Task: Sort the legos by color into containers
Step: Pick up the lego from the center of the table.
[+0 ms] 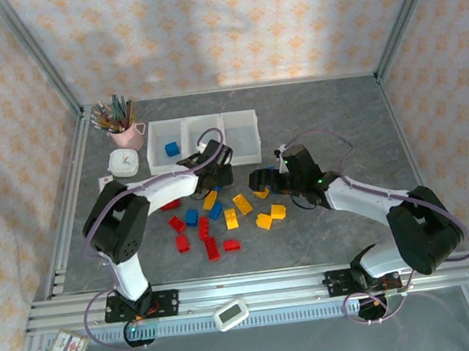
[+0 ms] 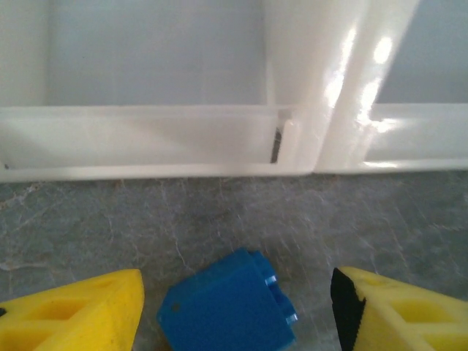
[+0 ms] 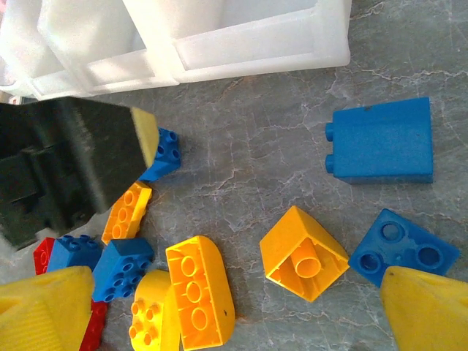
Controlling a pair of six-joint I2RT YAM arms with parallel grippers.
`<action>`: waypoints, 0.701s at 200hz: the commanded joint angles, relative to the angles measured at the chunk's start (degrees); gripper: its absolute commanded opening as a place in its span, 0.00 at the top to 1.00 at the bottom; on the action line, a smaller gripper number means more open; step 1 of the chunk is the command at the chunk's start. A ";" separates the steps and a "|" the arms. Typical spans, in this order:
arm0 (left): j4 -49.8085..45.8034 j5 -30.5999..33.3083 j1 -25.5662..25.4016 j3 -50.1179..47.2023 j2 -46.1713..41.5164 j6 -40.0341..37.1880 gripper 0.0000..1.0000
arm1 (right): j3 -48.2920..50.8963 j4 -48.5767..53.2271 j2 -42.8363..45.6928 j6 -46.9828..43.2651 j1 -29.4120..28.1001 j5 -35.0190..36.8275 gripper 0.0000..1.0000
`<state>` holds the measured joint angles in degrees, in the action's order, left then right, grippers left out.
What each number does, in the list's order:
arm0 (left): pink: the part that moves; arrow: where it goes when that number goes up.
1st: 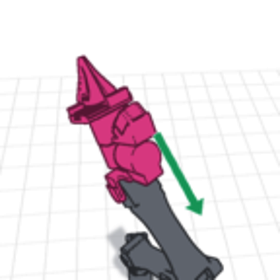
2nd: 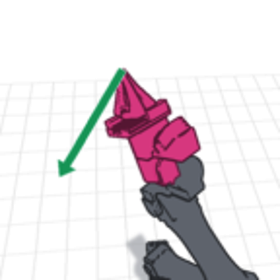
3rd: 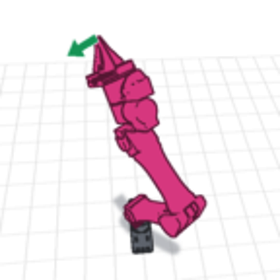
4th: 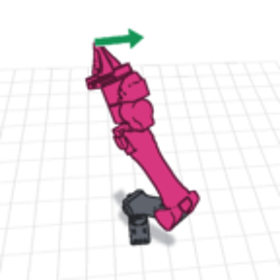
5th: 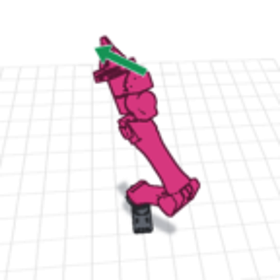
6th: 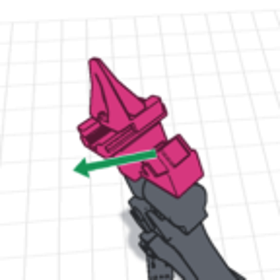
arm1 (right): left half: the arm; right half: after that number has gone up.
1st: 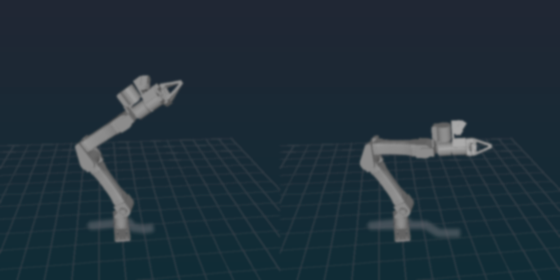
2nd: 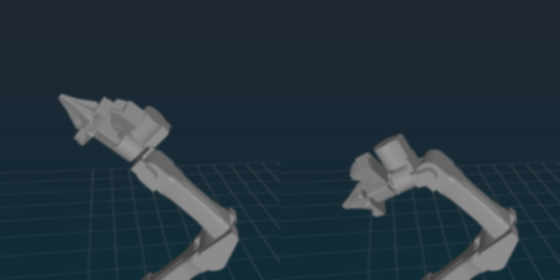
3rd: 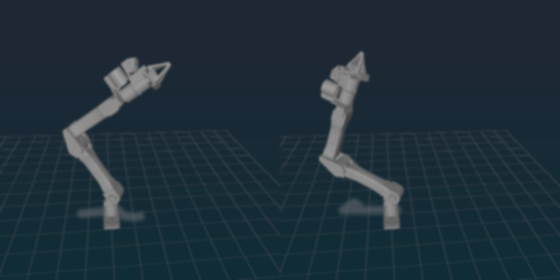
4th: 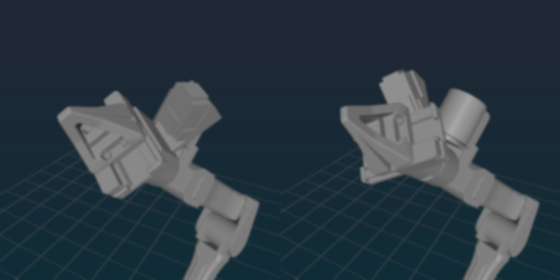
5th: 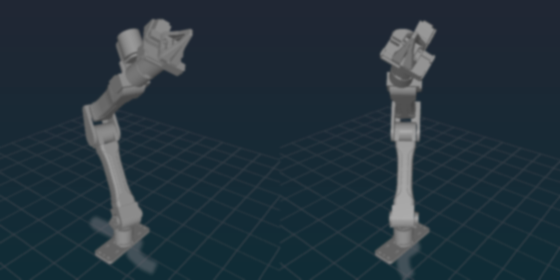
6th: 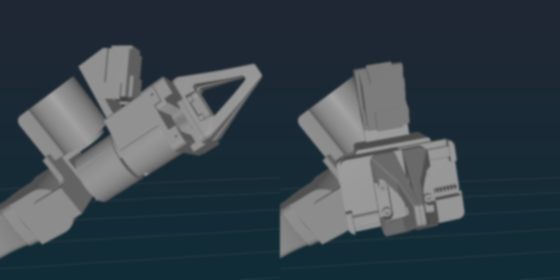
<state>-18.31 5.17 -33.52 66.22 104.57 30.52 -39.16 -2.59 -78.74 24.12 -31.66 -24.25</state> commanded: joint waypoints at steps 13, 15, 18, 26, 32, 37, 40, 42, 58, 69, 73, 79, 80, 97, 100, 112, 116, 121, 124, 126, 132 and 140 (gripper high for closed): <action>-4.73 5.90 -0.23 2.78 3.39 2.73 0.27 | 0.75 -0.75 1.91 -1.26 0.37 0.87 0.00; -4.68 5.86 -0.30 2.78 3.52 2.77 0.27 | 0.75 -0.75 1.92 -1.29 0.37 0.96 0.00; -4.60 5.90 -0.25 2.78 3.75 2.79 0.27 | 0.70 -0.75 1.99 -1.35 0.36 1.10 0.00; -4.47 5.84 -0.23 2.81 4.26 4.46 0.27 | 0.74 -0.75 2.00 -1.44 0.40 1.24 0.00; -4.12 5.67 -0.23 2.74 4.38 4.75 0.27 | 0.70 -0.66 2.01 -1.47 0.46 1.35 0.00; -3.63 5.26 -0.25 2.57 4.41 4.80 0.27 | 0.70 -0.66 1.94 -1.54 0.46 1.37 0.00; -3.30 4.89 -0.24 2.40 4.39 4.81 0.27 | 0.65 -0.66 1.93 -1.57 0.46 1.35 0.00; -3.07 4.73 -0.23 2.38 4.40 4.76 0.27 | 0.66 -0.66 1.92 -1.61 0.46 1.32 0.00; -1.86 3.15 -0.24 1.86 4.41 4.97 0.31 | 0.62 -0.66 1.81 -1.70 0.46 1.47 0.00; -1.43 2.81 -0.23 1.83 6.01 4.94 0.34 | 0.56 -0.57 1.81 -1.79 0.46 1.55 0.00; -1.30 2.78 -0.24 1.75 5.99 5.00 0.35 | 0.57 -0.57 1.80 -1.75 0.46 1.54 0.00; -1.09 2.81 -0.28 1.73 5.99 4.98 0.37 | 0.57 -0.56 1.86 -1.79 0.41 1.50 0.00; -1.06 2.82 -0.26 1.73 5.99 4.98 0.37 | 0.57 -0.52 1.89 -1.75 0.44 1.54 0.00; -1.03 2.87 -0.23 1.72 5.82 4.81 0.41 | 0.41 -0.38 1.92 -2.05 0.46 1.51 0.00; -1.05 2.90 -0.23 1.73 5.75 4.73 0.42 | 0.40 -0.34 1.92 -2.10 0.46 1.54 0.00; -1.34 3.15 -0.25 1.79 5.43 4.72 0.46 | 0.18 0.03 1.93 -2.39 0.46 1.49 0.00; -1.38 3.22 -0.24 1.66 5.19 4.72 0.47 | 0.06 0.18 1.92 -2.49 0.46 1.50 0.00; -1.29 3.46 -0.23 1.49 5.12 4.71 0.48 | -0.02 0.34 2.00 -2.63 0.41 1.54 0.00; -1.22 3.48 -0.23 1.33 5.11 4.76 0.48 | -0.04 0.39 2.01 -2.71 0.45 1.53 0.00; -1.10 3.52 -0.23 1.19 5.11 4.80 0.48 | -0.11 0.43 2.08 -2.82 0.46 1.54 0.00; -0.75 3.47 -0.23 0.76 3.29 4.81 0.48 | -0.22 0.52 2.22 -3.03 0.46 1.49 0.00; -0.23 3.45 -0.23 0.11 2.39 4.76 0.50 | -0.43 0.73 2.41 -3.36 0.46 1.37 0.00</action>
<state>-19.66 7.92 -33.52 67.55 109.54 34.68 -39.13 -2.55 -78.02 22.46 -31.66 -23.99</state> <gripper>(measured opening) 0.519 0.998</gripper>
